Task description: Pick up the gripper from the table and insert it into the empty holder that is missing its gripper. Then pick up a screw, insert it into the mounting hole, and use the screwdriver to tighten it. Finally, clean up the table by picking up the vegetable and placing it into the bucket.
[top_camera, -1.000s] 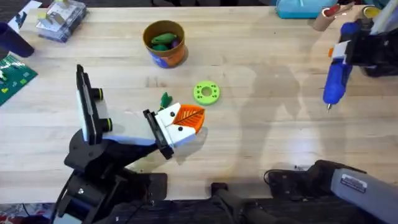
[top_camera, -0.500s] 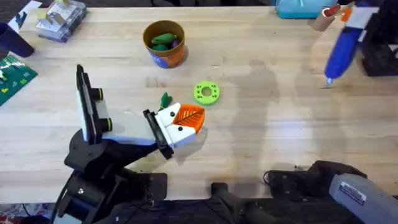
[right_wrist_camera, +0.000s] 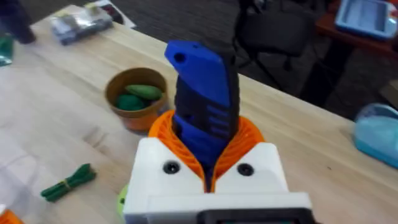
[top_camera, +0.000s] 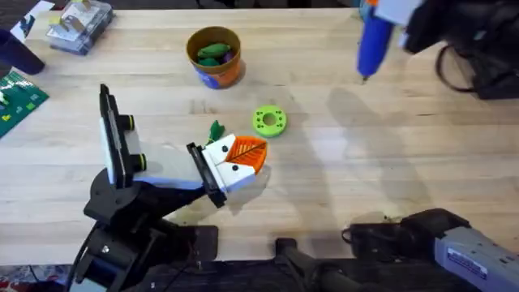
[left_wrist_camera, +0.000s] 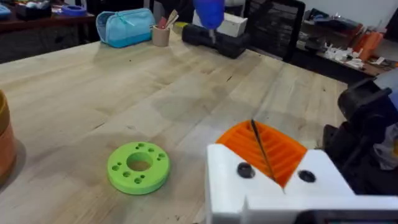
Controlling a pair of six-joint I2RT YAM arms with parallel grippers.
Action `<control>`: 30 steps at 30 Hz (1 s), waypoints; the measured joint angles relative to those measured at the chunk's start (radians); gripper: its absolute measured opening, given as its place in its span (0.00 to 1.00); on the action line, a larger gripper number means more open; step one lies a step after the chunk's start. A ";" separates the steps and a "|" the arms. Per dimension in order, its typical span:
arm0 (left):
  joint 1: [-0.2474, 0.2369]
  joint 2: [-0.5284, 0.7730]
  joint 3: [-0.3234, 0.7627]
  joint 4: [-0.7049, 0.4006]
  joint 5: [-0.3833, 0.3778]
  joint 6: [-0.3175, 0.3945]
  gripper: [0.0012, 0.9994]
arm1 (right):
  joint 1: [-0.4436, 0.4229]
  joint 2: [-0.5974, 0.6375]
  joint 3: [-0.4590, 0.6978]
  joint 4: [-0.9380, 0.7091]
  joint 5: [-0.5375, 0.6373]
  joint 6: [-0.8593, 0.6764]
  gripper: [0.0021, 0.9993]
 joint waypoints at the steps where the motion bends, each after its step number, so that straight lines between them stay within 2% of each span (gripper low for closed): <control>1: 0.000 0.000 0.000 0.000 0.000 0.000 0.01 | 0.028 0.001 -0.009 0.018 -0.002 0.000 0.02; 11: 0.000 0.000 0.000 0.000 0.000 0.000 0.01 | 0.243 0.005 -0.098 0.312 -0.011 0.016 0.02; 17: 0.000 0.000 0.000 0.000 0.000 0.000 0.01 | 0.350 0.005 -0.222 0.584 -0.012 0.066 0.02; 20: 0.000 0.000 0.000 0.000 0.000 0.000 0.01 | 0.386 0.005 -0.297 0.719 -0.014 0.120 0.02; 23: 0.000 0.000 0.000 0.000 0.000 0.000 0.01 | 0.406 0.006 -0.343 0.782 -0.016 0.177 0.02; 30: 0.000 0.000 0.000 0.000 0.000 0.000 0.01 | 0.455 0.019 -0.363 0.871 -0.047 0.277 0.02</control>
